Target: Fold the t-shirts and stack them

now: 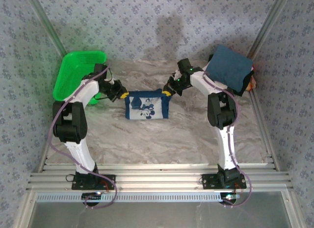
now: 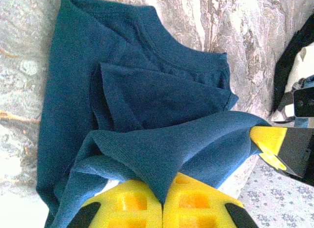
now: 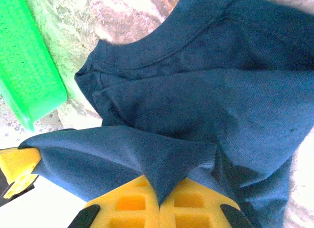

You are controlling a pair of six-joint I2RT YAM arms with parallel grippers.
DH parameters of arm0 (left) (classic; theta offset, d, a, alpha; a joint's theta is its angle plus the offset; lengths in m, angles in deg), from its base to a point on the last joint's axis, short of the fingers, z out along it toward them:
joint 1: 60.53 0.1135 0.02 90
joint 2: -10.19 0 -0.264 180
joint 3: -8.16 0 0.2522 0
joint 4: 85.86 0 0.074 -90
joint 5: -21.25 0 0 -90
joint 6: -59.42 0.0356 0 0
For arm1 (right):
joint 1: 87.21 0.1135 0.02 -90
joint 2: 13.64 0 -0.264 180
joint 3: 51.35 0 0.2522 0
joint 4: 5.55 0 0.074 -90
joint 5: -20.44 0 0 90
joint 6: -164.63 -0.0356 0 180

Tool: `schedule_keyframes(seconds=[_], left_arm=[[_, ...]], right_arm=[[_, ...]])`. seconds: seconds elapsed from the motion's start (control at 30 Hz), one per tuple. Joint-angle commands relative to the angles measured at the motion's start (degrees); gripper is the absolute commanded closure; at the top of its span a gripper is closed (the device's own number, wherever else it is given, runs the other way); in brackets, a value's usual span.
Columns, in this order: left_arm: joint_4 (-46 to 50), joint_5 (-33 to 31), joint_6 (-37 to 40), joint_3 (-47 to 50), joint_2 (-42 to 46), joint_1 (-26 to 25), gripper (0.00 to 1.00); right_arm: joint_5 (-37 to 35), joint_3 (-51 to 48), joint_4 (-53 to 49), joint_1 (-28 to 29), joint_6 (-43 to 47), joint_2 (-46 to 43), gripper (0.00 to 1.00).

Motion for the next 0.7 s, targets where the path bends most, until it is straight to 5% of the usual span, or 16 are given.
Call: schedule_keyframes(seconds=[0.0, 0.27, 0.47, 0.67], left_arm=[[0.39, -1.72, 1.79, -3.94, -2.77, 1.66, 1.0], [0.32, -1.67, 2.39, -9.91, -9.92, 1.66, 0.98], [-2.8, 1.79, -1.46, -17.74, -11.76, 1.64, 0.49], [7.76, -0.68, 2.97, -31.91, -10.35, 0.96, 0.36]], right_arm=[[-1.55, 3.31, -2.14, -2.52, -0.49, 2.71, 0.94], [-1.7, 6.56, -0.51, -3.32, -2.59, 6.63, 0.83], [-1.39, 9.43, 5.69, -4.46, -6.77, 6.39, 0.61], [-7.31, 12.67, 6.24, -4.49, -2.76, -0.74, 0.57]])
